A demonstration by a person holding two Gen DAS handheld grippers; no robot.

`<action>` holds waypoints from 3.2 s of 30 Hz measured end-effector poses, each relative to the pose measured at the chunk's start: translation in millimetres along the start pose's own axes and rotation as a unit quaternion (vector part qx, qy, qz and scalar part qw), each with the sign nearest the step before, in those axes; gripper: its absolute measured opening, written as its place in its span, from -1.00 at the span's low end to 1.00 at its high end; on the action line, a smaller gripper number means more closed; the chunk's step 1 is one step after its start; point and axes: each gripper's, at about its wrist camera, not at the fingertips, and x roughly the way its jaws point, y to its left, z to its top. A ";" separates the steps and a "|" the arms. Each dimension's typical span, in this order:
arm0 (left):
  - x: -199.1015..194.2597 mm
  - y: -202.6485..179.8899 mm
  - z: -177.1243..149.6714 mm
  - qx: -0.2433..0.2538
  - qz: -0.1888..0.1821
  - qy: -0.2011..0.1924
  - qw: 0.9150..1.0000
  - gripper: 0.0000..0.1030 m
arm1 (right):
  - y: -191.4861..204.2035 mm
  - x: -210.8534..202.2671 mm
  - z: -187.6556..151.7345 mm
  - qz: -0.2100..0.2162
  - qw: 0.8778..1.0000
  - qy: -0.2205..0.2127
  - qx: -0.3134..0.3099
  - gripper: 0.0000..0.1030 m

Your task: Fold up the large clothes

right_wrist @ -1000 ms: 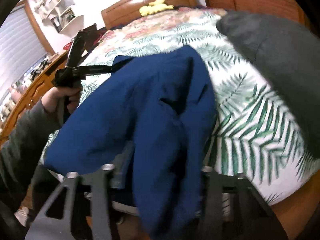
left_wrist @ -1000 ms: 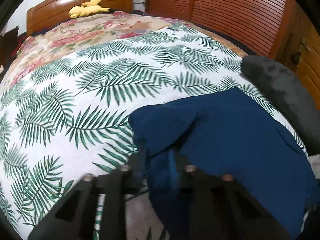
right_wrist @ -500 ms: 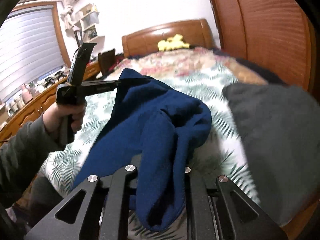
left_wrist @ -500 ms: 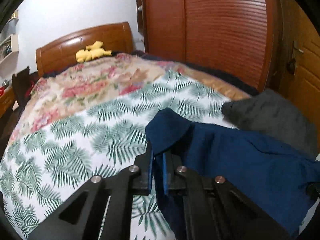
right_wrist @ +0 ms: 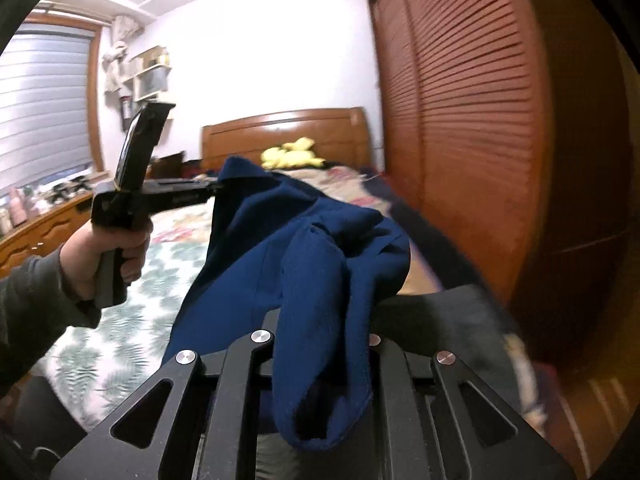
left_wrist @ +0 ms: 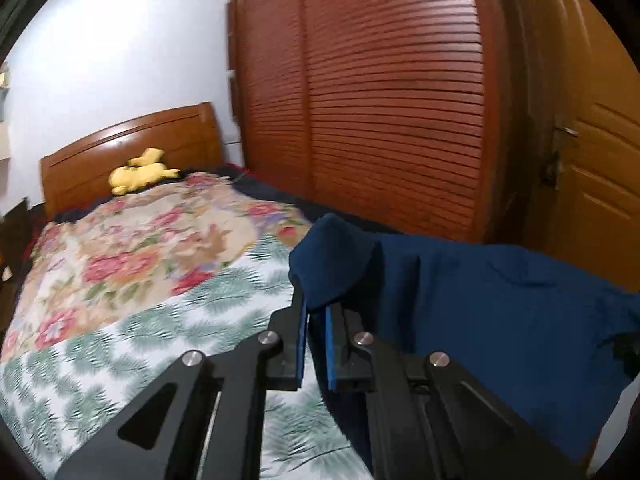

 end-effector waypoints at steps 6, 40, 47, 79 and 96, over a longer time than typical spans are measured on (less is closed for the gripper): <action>58.3 -65.3 -0.9 0.023 -0.042 0.035 0.998 -0.88 | -58.1 -14.3 -17.6 -0.074 0.997 0.022 0.011 -0.79; -76.9 -35.6 -121.8 0.051 -0.066 0.043 0.996 -0.46 | -102.9 32.3 -71.4 -0.168 0.975 0.130 0.060 -0.02; -134.9 -18.2 -135.2 0.034 -0.078 0.018 0.996 -0.30 | -101.7 37.8 -86.4 -0.211 0.962 0.163 0.055 -0.01; -304.2 110.0 -265.6 -0.098 0.133 0.052 0.985 -0.18 | 216.4 22.0 -55.6 0.027 0.997 0.067 0.013 0.41; -382.6 152.9 -310.7 -0.158 0.228 0.019 0.961 -0.18 | 322.9 15.7 -89.1 0.081 0.995 0.059 -0.012 0.43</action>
